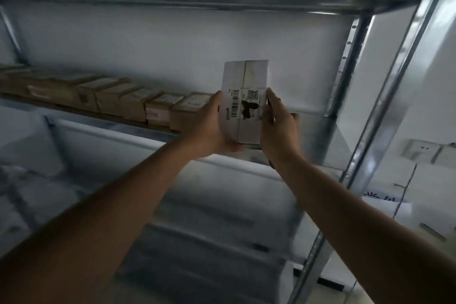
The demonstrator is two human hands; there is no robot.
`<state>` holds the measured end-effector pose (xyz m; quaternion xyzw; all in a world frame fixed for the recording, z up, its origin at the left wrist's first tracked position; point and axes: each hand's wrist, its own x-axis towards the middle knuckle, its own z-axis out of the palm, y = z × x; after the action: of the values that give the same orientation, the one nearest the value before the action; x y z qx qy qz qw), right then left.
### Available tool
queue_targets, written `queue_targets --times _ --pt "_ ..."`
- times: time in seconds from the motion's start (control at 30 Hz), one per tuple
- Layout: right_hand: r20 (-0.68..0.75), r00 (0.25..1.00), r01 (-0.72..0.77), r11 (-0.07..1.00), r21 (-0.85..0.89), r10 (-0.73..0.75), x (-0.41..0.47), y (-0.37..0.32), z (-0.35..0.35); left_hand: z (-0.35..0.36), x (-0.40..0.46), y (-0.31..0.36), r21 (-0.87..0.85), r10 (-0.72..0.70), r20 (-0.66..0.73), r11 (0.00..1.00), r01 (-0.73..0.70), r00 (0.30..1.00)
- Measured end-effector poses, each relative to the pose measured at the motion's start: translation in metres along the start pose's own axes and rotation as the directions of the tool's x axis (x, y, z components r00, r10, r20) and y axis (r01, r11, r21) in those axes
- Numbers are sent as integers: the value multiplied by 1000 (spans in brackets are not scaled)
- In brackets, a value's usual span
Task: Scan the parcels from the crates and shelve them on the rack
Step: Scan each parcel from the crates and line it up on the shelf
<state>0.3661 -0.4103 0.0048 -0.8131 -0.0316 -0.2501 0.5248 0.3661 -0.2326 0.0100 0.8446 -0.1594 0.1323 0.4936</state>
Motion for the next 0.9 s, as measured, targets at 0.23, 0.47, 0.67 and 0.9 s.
queue_targets --times 0.23,0.47,0.67,0.9 --pt "87 996 7 988 -155 7 76 21 45 -32 63 -31 238 -6 16 971 2 1000" --pt "158 981 -70 968 -242 111 114 26 70 -48 117 -58 344 -19 170 938 -41 985" --pt "179 947 -196 920 -340 268 135 35 88 -59 143 -76 432 34 321 884 -178 947" --pt "230 920 -186 869 -459 318 132 29 94 -64 165 -94 446 -57 458 878 -173 887"
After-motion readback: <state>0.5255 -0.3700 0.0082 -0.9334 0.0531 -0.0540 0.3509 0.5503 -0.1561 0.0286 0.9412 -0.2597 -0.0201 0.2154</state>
